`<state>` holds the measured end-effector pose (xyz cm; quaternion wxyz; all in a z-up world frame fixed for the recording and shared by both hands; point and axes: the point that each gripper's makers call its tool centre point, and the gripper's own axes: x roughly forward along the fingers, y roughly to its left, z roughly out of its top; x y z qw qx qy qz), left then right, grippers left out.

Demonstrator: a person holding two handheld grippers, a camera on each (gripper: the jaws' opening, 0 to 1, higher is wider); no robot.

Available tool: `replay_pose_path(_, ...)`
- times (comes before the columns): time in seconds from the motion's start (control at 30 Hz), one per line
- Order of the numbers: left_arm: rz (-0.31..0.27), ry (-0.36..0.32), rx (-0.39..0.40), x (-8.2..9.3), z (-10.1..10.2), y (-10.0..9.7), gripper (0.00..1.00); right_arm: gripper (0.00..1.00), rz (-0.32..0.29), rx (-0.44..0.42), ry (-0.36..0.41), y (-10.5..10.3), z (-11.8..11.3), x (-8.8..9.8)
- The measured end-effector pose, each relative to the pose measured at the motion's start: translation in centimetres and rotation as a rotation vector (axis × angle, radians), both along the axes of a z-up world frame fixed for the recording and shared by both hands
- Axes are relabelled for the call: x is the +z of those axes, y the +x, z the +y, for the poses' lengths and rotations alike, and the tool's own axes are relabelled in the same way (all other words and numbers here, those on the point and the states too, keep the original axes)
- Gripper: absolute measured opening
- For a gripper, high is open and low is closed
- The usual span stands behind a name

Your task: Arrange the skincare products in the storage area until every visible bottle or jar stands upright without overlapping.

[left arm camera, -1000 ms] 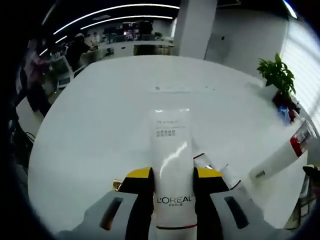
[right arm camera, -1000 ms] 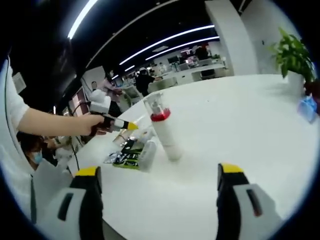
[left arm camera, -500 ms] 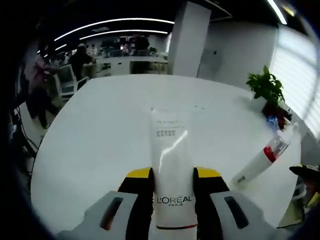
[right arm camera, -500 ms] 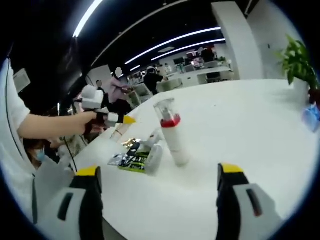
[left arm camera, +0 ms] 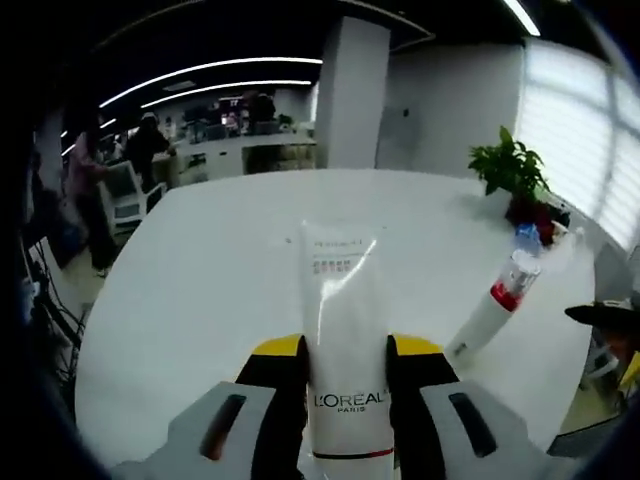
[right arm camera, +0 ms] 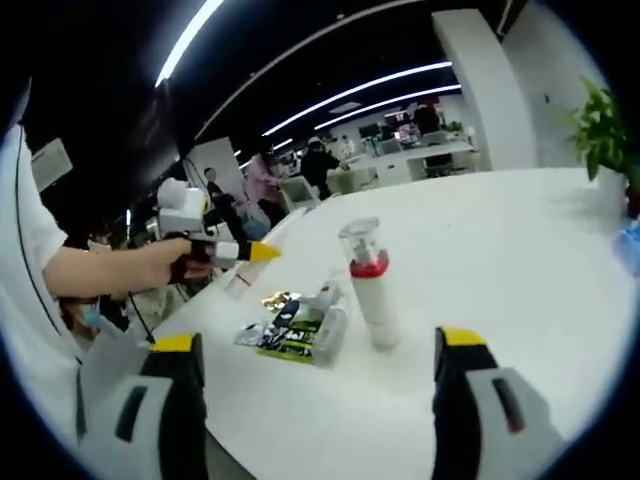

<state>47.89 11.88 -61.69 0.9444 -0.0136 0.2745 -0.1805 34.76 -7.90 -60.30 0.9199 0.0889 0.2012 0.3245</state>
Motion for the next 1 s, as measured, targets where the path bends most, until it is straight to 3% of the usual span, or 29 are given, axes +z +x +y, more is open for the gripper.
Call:
replay_pose_path(0.17, -0.005, -0.045, -0.001, 1.0, -0.2, -1.2, 0.28, 0.95, -0.010, 0.020, 0.011, -0.3, 1.0, 0.7)
replay_pose_path(0.5, -0.041, -0.050, -0.035, 2.6, -1.0, -4.3, 0.28, 0.94, -0.046, 0.041, 0.052, -0.3, 2.5, 2.7)
replay_pose_path(1.0, -0.116, -0.055, -0.119, 5.7, -4.2, -9.6, 0.28, 0.88, -0.121, 0.125, 0.131, 0.4, 6.2, 7.1)
